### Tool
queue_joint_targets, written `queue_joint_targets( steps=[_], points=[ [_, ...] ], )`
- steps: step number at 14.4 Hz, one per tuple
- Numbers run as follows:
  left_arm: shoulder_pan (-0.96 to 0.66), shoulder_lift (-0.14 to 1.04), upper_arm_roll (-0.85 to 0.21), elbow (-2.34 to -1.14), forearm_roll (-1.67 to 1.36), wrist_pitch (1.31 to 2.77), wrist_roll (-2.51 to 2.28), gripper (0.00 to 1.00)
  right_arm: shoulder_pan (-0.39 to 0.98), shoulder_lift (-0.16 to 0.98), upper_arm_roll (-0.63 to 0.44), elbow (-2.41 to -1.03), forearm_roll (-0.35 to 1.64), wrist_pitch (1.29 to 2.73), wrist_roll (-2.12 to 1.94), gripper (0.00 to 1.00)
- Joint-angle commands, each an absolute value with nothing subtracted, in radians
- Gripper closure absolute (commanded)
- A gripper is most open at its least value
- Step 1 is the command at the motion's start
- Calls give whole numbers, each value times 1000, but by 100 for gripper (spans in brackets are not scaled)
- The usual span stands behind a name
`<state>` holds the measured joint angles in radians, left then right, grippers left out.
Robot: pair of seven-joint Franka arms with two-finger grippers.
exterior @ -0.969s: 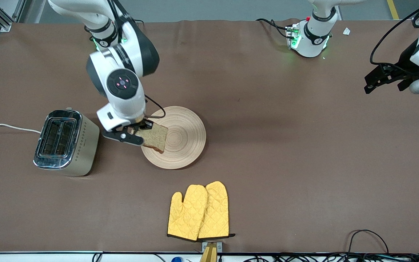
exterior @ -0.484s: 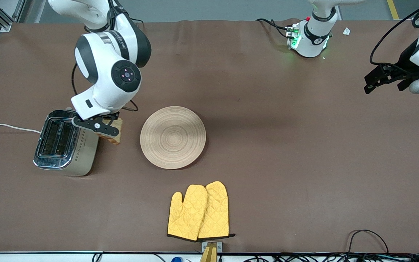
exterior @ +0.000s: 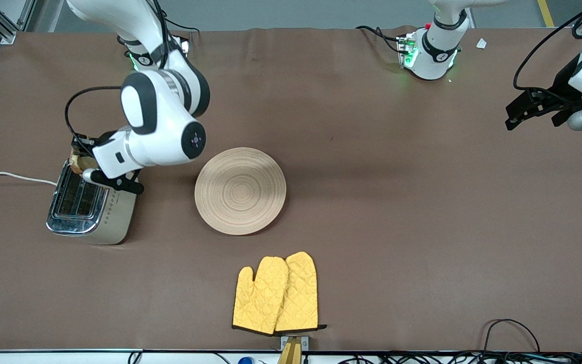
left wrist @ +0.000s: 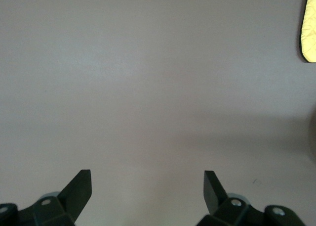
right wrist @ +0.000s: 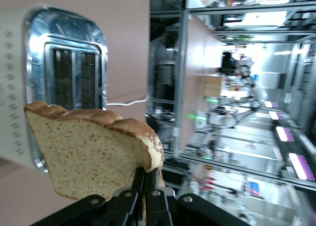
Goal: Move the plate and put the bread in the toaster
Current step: 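Carry the bread with the right gripper over the toaster slot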
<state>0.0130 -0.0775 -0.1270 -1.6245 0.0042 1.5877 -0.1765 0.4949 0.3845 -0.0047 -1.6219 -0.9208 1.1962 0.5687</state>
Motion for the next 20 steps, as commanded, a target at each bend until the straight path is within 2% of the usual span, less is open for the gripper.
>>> queue_joint_targets(
  steps=[1,7,15,20],
  points=[
    [11,-77,-130,-1617,11,1594,-172,0,462,449,-5,-1629,-1020,1174,543,100],
    [12,-75,-130,-1617,9,1594,-170,0,377,480,-5,-1611,-1086,1161,506,100],
    [12,-71,-130,-1617,9,1595,-170,0,344,597,-3,-1424,-1032,1147,532,100],
    [12,-71,-130,-1618,9,1595,-170,0,339,640,-3,-1376,-1009,1124,613,100]
  ],
)
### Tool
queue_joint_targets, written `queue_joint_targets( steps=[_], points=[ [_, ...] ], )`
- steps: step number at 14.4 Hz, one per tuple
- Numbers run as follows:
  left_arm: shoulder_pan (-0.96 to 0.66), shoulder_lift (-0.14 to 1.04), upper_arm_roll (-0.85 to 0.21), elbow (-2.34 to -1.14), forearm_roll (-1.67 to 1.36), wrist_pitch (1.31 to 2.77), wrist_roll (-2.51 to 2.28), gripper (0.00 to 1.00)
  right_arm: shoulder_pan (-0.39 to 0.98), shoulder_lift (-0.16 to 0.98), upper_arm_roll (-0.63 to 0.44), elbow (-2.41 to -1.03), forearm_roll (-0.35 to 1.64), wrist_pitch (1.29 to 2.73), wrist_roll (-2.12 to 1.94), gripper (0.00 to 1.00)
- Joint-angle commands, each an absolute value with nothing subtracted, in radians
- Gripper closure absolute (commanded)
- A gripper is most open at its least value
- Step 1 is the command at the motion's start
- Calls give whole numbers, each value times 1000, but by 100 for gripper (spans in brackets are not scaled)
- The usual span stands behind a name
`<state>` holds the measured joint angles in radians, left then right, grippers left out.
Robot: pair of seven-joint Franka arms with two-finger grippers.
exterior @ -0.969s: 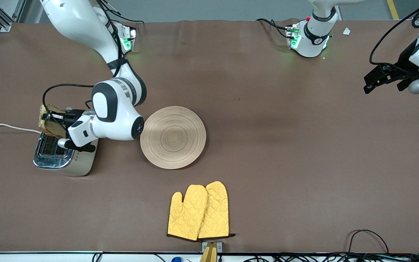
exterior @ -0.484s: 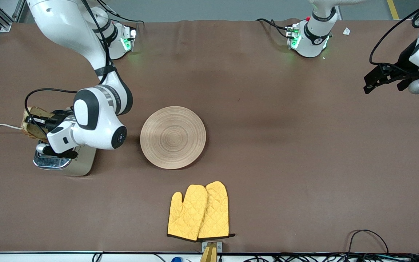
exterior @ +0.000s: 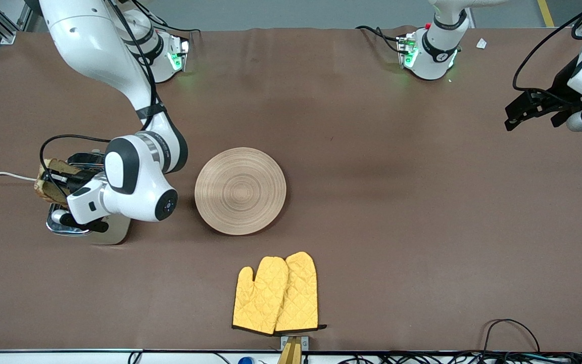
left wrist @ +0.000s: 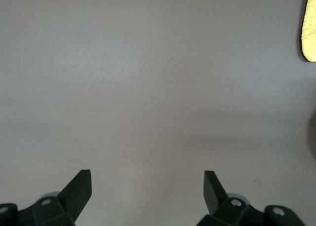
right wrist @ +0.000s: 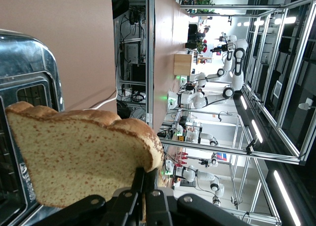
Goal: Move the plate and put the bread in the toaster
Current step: 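Lower the bread into the toaster slot with the right gripper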
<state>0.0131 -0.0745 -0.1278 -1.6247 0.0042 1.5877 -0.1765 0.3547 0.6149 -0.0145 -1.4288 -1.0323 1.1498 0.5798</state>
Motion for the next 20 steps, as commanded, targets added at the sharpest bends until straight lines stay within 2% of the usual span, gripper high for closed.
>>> queue_joint_targets(
  steps=[1,6,18,19,20],
  points=[
    [12,-71,-130,-1618,9,1595,-170,0,336,656,-5,-1353,-982,1123,650,100],
    [12,-75,-130,-1618,8,1589,-170,0,337,678,-5,-1324,-966,1077,675,100],
    [14,-77,-129,-1617,8,1589,-170,0,356,695,-2,-1325,-902,1083,761,100],
    [14,-75,-129,-1617,9,1591,-170,0,356,695,-2,-1325,-902,1086,762,98],
    [14,-74,-129,-1617,8,1592,-170,0,356,695,-2,-1327,-903,1086,765,90]
  ],
)
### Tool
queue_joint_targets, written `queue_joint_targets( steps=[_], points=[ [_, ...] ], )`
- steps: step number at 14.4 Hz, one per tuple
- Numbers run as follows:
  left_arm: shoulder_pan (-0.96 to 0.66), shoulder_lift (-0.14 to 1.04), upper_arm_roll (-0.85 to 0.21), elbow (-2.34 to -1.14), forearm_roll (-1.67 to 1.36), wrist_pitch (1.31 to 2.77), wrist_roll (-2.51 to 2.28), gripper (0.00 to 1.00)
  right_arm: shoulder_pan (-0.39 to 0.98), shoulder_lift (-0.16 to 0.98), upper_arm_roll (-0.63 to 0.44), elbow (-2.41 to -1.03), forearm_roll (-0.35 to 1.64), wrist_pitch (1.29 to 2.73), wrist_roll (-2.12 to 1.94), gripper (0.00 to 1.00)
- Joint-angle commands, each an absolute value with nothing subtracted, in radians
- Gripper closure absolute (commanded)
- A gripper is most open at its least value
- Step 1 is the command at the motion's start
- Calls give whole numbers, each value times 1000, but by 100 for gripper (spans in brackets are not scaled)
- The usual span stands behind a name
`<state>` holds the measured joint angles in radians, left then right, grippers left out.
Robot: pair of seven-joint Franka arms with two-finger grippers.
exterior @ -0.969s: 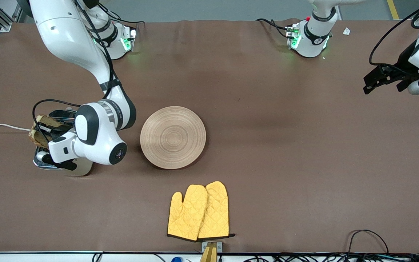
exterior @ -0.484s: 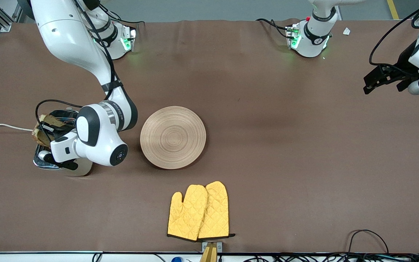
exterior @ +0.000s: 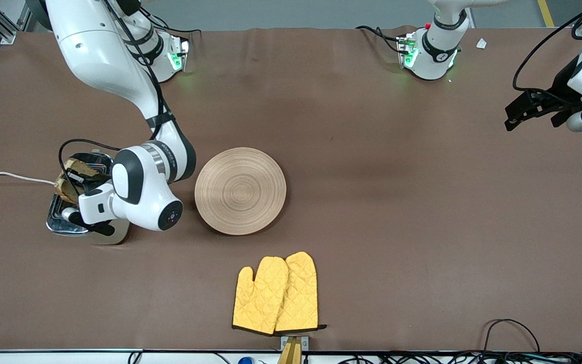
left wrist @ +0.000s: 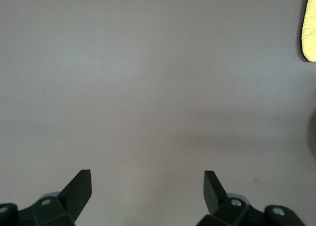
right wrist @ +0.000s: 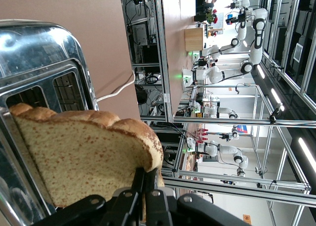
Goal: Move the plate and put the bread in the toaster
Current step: 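Lower the bread into the toaster slot with the right gripper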
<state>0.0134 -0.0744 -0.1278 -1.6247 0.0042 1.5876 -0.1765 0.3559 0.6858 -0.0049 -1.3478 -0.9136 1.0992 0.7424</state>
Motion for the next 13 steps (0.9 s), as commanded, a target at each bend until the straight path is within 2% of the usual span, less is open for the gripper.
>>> queue_joint_targets(
  steps=[1,2,4,5,9,11,13],
  points=[
    [14,-72,-129,-1617,9,1594,-170,0,356,699,-2,-1327,-904,1088,785,68],
    [14,-72,-129,-1617,9,1595,-170,0,356,699,-2,-1328,-904,1088,819,31],
    [14,-71,-129,-1617,11,1595,-170,0,362,699,-2,-1333,-907,1091,830,6],
    [14,-71,-129,-1617,11,1597,-170,0,370,699,-2,-1333,-908,1092,824,0],
    [15,-64,-129,-1615,11,1605,-170,0,367,689,18,-1315,-870,1097,815,0],
    [14,-64,-129,-1615,11,1611,-170,0,330,666,31,-1249,-702,1144,805,0],
    [12,-64,-129,-1614,11,1611,-170,0,281,566,26,-1249,-547,1239,766,0]
  ],
)
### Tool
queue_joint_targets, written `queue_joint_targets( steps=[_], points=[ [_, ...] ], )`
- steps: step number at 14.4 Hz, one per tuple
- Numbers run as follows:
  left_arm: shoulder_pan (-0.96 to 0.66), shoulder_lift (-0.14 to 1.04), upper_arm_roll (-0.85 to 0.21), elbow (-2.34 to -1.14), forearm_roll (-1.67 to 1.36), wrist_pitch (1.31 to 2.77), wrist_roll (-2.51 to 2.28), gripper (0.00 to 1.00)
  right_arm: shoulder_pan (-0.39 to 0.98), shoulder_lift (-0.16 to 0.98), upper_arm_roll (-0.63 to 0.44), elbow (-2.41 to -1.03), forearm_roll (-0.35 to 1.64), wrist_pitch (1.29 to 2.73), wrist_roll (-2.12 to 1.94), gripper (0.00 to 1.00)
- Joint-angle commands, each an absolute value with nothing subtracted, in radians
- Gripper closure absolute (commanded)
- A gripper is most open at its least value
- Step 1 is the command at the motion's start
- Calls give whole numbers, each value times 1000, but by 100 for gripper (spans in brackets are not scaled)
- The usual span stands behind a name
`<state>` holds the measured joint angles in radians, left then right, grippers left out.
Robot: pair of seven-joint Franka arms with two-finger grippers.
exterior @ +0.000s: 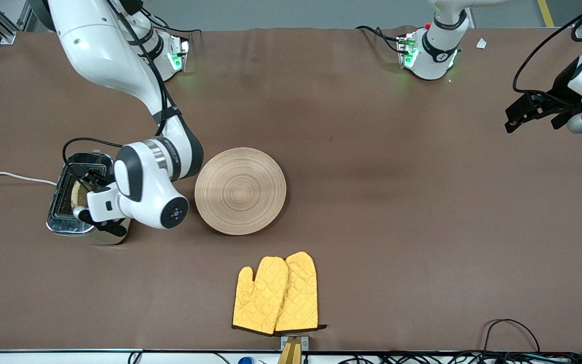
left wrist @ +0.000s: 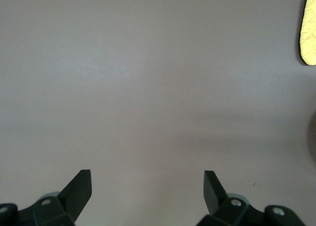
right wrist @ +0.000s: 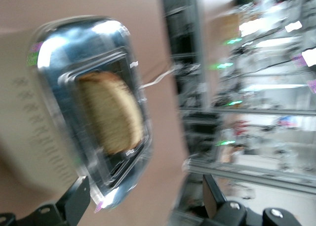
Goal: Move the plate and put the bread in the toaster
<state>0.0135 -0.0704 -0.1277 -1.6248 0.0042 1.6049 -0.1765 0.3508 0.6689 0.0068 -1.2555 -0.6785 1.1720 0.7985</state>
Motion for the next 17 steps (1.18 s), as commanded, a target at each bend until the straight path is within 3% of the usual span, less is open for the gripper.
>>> queue_joint_targets(
  steps=[1,5,12,17],
  points=[
    [12,-64,-130,-1614,9,1611,-170,0,241,519,28,-1250,-470,1271,727,0],
    [12,-66,-130,-1614,9,1609,-169,0,23,353,25,-1264,-82,1367,689,0],
    [18,-61,-127,-1591,8,1609,-123,0,-17,114,21,-1330,-64,1465,277,0],
    [21,-40,-124,-1562,9,1609,-115,0,-133,86,20,-1376,-20,1489,66,0]
  ],
)
